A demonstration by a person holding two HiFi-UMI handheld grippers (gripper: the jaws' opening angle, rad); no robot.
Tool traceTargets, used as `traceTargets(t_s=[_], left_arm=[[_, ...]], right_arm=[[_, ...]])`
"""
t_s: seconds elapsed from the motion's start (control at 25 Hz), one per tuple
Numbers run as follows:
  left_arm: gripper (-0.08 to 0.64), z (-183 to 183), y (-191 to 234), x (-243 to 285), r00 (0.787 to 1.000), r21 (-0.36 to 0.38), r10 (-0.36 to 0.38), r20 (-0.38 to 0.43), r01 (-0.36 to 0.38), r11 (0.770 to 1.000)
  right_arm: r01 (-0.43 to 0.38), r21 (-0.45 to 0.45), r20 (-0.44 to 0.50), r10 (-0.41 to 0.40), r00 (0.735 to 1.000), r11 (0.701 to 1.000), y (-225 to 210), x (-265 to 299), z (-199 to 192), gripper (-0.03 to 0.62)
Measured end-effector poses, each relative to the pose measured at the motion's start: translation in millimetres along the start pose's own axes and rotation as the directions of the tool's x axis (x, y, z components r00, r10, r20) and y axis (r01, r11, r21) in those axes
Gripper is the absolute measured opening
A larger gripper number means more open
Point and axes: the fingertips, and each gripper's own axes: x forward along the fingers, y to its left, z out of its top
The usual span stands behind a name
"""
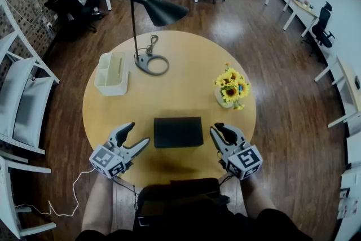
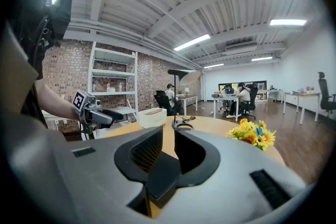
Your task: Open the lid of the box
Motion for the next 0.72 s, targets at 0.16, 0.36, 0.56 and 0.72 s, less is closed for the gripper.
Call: traceTargets(t_s=[0.16, 0.36, 0.56, 0.72], left_arm=[[0.458, -44.1, -16.2, 19.7, 0.965, 0.042, -0.160, -0.205, 0.172, 0.984], [0.614, -89.9, -10.5, 36.7, 0.902, -0.044, -0.299, -0.312, 0.301, 0.953], [0.614, -104.1, -1.8, 55.5, 0.870, 0.077, -0.368, -0.327, 0.413, 0.908], [0.614, -118.2, -9.7, 64.7, 0.823, 0.107, -0.471, -0.319, 0.525, 0.845]], right_arm=[[-0.016, -0.001, -0.040, 0.016, 0.999, 1.000, 11.2, 8.9, -7.9, 0.072], [-0.017, 0.012, -0.111, 0.018, 0.994, 1.000, 30.1, 16.5, -30.1, 0.072], [0.005, -0.049, -0.197, -0.014, 0.980, 0.999, 47.5, 26.9, -51.1, 0.072], [0.007, -0.148, -0.253, -0.044, 0.966, 0.989, 53.8, 38.3, -61.0, 0.072]])
